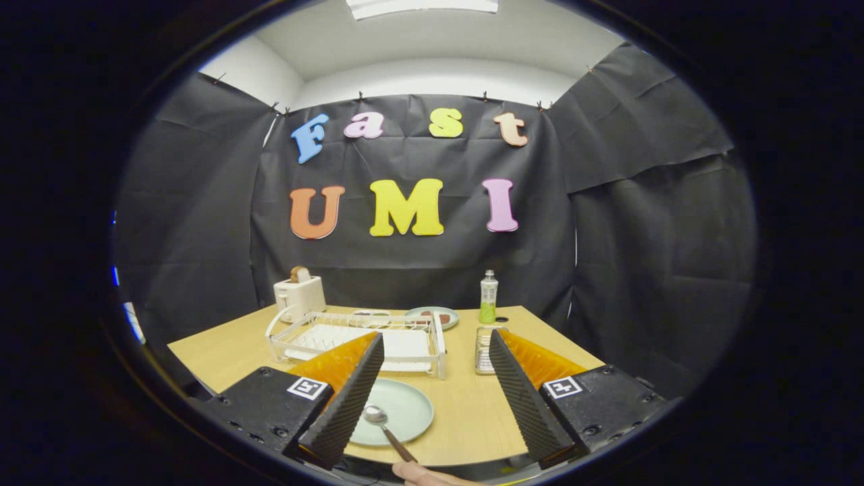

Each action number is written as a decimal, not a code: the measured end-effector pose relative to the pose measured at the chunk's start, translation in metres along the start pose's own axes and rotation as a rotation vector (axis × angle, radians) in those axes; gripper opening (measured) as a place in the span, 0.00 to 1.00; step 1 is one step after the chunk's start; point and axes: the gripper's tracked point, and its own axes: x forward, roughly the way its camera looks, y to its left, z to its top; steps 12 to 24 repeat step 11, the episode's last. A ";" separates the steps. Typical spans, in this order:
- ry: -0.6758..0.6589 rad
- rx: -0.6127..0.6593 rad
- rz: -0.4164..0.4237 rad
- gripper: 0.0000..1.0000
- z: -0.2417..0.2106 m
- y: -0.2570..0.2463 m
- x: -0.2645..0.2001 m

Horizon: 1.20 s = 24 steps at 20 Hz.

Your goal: Take the plate from the dish rack, then take the spoon from the basket and place it into the plate.

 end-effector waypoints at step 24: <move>-0.025 0.015 -0.025 1.00 0.002 -0.010 -0.007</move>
